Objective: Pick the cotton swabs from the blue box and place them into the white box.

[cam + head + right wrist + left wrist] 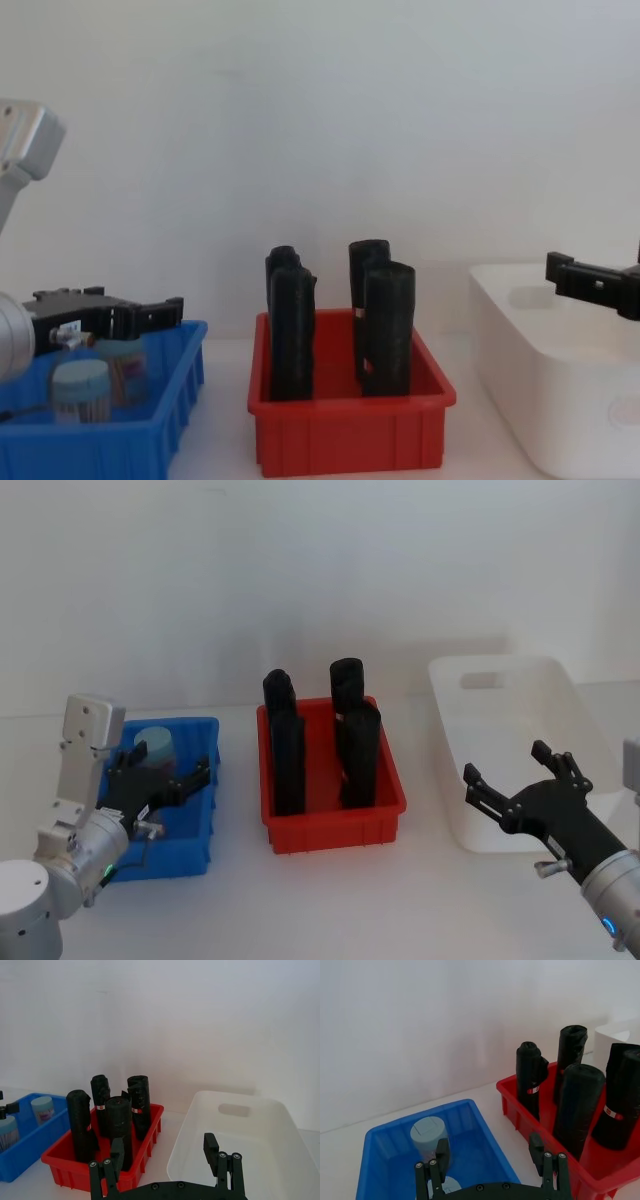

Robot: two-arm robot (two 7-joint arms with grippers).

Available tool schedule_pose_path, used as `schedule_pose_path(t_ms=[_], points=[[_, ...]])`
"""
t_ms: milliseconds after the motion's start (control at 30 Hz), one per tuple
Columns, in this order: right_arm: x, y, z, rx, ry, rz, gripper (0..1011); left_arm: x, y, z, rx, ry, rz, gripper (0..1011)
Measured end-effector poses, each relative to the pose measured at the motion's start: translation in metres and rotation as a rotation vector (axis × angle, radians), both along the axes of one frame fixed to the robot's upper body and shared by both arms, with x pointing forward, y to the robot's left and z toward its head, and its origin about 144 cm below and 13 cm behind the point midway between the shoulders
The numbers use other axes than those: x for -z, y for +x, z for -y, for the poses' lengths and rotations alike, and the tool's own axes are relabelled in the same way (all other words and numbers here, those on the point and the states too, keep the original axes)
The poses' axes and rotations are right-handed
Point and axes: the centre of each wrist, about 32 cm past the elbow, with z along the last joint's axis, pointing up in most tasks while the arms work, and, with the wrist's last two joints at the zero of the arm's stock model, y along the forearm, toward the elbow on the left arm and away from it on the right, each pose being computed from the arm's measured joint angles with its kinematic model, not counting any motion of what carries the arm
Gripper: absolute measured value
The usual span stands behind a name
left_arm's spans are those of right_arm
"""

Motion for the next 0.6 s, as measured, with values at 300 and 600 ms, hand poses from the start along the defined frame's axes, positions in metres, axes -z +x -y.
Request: schedule_pose_path(t_ms=[300, 600], points=[[0.000, 0.000, 0.000, 0.000, 0.000, 0.000, 1002, 0.008, 0.007, -0.013, -0.054, 0.002, -0.050, 1004], [0.000, 0.000, 0.000, 0.000, 0.000, 0.000, 1001, 0.017, 0.013, -0.023, -0.098, 0.006, -0.090, 1004]])
